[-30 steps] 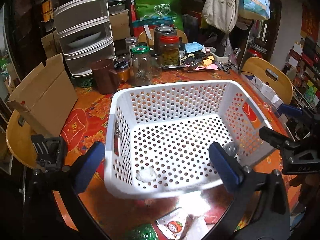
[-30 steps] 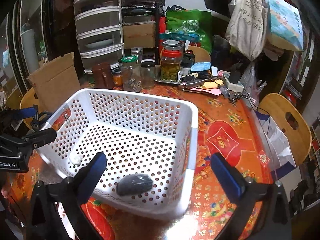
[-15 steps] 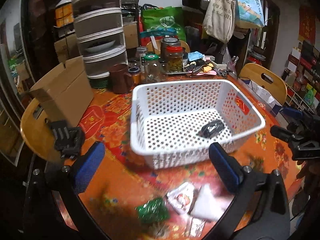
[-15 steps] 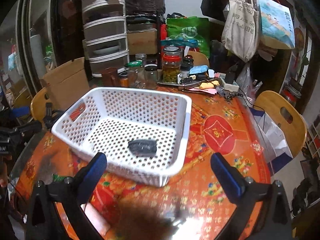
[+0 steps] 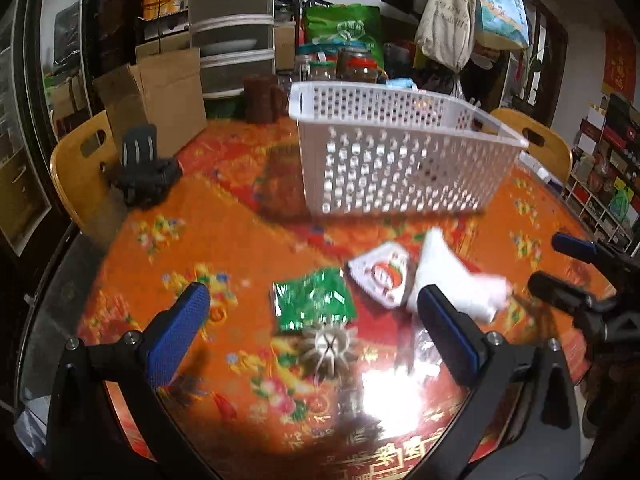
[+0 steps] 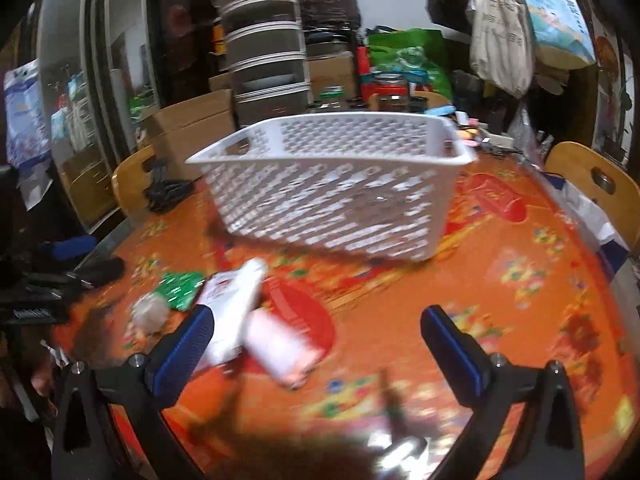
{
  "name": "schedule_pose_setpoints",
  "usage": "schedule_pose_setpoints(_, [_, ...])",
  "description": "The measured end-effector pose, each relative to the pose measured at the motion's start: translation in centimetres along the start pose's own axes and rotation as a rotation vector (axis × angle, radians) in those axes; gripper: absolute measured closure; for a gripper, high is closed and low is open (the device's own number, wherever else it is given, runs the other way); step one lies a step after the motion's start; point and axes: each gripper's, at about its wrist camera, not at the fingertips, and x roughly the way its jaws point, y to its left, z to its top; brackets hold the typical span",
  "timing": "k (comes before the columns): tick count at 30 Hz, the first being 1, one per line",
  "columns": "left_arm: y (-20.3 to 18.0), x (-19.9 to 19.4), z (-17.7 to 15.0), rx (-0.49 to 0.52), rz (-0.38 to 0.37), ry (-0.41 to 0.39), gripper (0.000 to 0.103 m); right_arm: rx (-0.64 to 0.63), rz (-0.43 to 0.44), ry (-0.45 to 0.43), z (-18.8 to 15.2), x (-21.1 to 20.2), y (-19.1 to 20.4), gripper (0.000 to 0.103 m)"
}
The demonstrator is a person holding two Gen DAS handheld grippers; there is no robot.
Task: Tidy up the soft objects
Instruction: 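Withdraw both grippers from the basket toward the remaining items, then grasp the white rolled towel with the right gripper while the left grasps the white ridged ball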
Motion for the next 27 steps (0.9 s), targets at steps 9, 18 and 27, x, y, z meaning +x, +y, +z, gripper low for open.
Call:
schedule_pose_setpoints(9, [0.5, 2.9, -2.1, -0.016, -0.016, 0.031, 0.012, -0.058, 0.036, 0.085, -1.5, 3.9, 4.0, 0.053])
schedule_pose_setpoints(18, [-0.6, 4.3, -2.8, 0.028, -0.012, 0.064, 0.046, -0.063, 0.041, 0.072, -1.7, 3.5, 3.4, 0.088])
schedule_pose_setpoints(27, [-1.8, 3.7, -3.3, 0.059, -0.022, 0.045, 0.062, -0.041, 0.035, 0.005, -0.9, 0.3, 1.2, 0.09])
